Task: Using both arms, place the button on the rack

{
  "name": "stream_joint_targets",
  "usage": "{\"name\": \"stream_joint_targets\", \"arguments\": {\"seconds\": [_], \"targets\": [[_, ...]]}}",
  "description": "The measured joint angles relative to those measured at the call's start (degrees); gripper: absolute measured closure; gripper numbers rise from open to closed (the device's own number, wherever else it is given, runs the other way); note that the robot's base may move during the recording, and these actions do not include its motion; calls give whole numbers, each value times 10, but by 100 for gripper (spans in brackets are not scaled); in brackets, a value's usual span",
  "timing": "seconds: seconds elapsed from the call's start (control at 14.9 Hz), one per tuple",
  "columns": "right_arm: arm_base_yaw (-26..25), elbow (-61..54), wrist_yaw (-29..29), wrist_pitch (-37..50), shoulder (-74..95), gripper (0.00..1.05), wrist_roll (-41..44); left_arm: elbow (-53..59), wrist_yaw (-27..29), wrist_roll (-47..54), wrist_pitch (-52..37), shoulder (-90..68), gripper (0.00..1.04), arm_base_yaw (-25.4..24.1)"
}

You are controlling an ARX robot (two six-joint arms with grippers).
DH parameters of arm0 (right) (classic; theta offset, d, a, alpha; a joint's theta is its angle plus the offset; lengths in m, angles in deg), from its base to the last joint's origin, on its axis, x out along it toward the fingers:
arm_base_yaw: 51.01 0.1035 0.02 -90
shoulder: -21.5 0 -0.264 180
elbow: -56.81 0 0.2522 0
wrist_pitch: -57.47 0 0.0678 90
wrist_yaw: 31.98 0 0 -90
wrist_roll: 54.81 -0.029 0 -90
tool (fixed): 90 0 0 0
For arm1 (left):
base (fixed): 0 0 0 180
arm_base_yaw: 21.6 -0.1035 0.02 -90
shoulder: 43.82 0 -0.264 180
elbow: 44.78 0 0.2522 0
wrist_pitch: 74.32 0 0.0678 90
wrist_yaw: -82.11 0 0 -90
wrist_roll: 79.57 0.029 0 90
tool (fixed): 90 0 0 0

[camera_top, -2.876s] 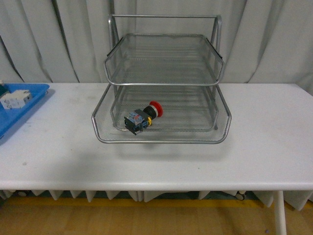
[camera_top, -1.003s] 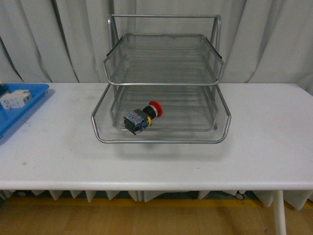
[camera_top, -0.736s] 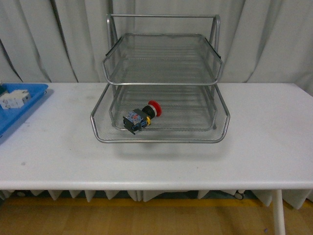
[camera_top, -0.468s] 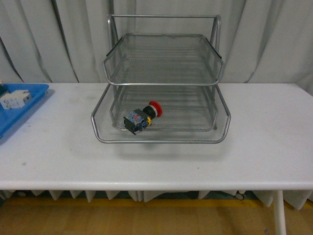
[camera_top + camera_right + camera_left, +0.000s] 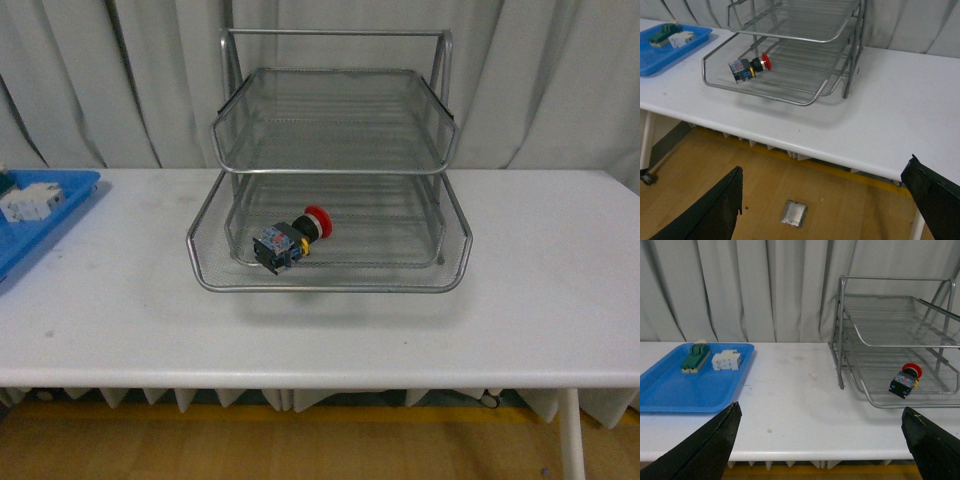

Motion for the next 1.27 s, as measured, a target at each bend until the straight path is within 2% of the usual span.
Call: {"name": "stream_joint_targets", "arguments": {"seconds": [0.13,0.2,0.27,0.47,0.67,0.74,1.0,1.27], "targets": [[60,46,38,83,170,6,-15,0,0,0,0,0,7,0],[93,67,59,114,252,11,-29,0,0,0,0,0,7,0],[146,115,106,167,403,37,-80,0,0,0,0,0,7,0],[206,201,189,209,591,71,-152,0,0,0,0,0,7,0],[250,261,223,219,711,99,-207,0,0,0,0,0,7,0],[266,296,237,222,763,103,-226,0,0,0,0,0,7,0],[296,389,289,247,885,103,-242,0,0,0,0,0,7,0],[296,527,326,216,992,103,-225,0,0,0,0,0,7,0]]}}
